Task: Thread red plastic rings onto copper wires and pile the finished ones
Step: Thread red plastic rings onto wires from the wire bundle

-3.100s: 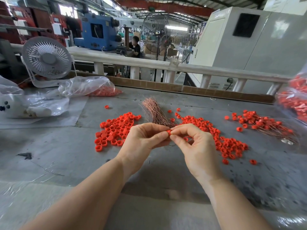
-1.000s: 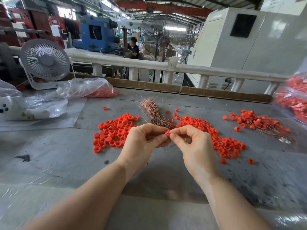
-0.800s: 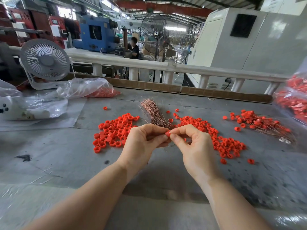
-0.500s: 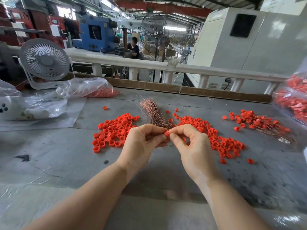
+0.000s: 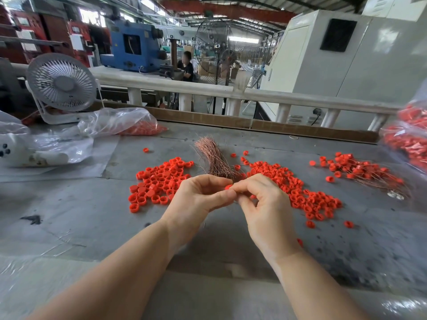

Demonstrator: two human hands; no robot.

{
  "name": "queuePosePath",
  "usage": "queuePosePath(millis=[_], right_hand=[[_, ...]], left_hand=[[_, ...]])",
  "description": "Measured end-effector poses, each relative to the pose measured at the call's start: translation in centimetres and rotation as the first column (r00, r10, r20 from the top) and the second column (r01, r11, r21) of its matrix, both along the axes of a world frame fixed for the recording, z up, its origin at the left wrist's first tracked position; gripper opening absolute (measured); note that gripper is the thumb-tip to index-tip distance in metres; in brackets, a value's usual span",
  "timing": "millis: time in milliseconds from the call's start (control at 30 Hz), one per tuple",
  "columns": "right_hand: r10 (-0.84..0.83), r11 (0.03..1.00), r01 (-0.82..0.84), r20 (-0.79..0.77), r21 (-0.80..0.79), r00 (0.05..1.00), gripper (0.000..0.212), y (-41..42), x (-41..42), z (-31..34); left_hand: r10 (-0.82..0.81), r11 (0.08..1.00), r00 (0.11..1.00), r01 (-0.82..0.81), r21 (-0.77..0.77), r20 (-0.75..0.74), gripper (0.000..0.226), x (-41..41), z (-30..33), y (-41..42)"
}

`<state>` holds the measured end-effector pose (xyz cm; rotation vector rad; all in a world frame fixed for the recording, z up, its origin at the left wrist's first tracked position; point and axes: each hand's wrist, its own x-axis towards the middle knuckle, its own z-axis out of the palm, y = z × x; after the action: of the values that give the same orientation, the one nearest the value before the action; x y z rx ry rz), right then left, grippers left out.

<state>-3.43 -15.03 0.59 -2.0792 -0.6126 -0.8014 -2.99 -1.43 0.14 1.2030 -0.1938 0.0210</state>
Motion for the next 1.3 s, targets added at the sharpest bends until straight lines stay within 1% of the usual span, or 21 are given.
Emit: queuePosePath(millis=[167, 200, 300, 467, 633, 700, 733, 867, 1000, 1167, 1300], right_hand=[[0.044, 0.998, -0.043, -0.013, 0.034, 0.999, 0.016, -0.10, -0.13, 0.12], [0.051, 0.997, -0.050, -0.027, 0.057, 0.998, 0.019, -0.07, -0.15, 0.10], [0.080, 0.981, -0.058, -0.115, 0.185, 0.990, 0.036, 0.04, -0.26, 0.21], [0.135, 0.964, -0.092, -0.164, 0.248, 0.977, 0.031, -0.09, -0.36, 0.53], [0.068, 0.955, -0.021, -0.150, 0.297, 0.986, 0.032, -0.10, -0.21, 0.59], [0.043, 0.949, 0.011, -0.163, 0.316, 0.986, 0.030, -0.33, 0.02, 0.52], [0.039, 0.947, 0.018, -0.170, 0.319, 0.985, 0.030, -0.40, 0.07, 0.52], [0.040, 0.960, 0.010, -0.171, 0.281, 0.984, 0.035, -0.28, 0.04, 0.52], [0.042, 0.966, 0.003, -0.167, 0.260, 0.985, 0.035, -0.29, 0.08, 0.31], [0.023, 0.973, 0.014, -0.156, 0.231, 0.987, 0.034, -0.27, 0.12, 0.25], [0.015, 0.974, 0.020, -0.154, 0.224, 0.988, 0.035, -0.23, 0.15, 0.25]], left_hand=[[-0.034, 0.998, 0.999, 0.032, -0.061, -0.040, 0.019, 0.16, 0.06, 0.31], [-0.039, 0.997, 0.998, 0.036, -0.065, -0.046, 0.017, 0.15, 0.08, 0.34], [-0.048, 0.996, 0.997, 0.043, -0.082, -0.068, 0.015, 0.08, 0.15, 0.32], [-0.055, 0.984, 0.995, 0.040, -0.175, -0.082, 0.015, 0.12, 0.17, 0.23], [-0.053, 0.988, 0.995, 0.040, -0.150, -0.083, 0.018, 0.13, 0.24, 0.07], [-0.035, 0.989, 0.996, 0.023, -0.143, -0.085, 0.013, 0.22, 0.26, 0.10], [-0.026, 0.990, 0.996, 0.014, -0.137, -0.084, 0.011, 0.23, 0.28, 0.10], [-0.010, 0.995, 0.997, 0.003, -0.102, -0.076, 0.015, 0.13, 0.35, -0.02], [-0.014, 0.998, 0.998, 0.010, -0.066, -0.062, 0.018, 0.00, 0.50, -0.11], [-0.003, 0.998, 0.999, 0.001, -0.064, -0.035, 0.017, 0.00, 0.49, -0.04], [-0.007, 1.000, 1.000, 0.006, -0.017, -0.026, 0.015, -0.06, 0.45, 0.11]])
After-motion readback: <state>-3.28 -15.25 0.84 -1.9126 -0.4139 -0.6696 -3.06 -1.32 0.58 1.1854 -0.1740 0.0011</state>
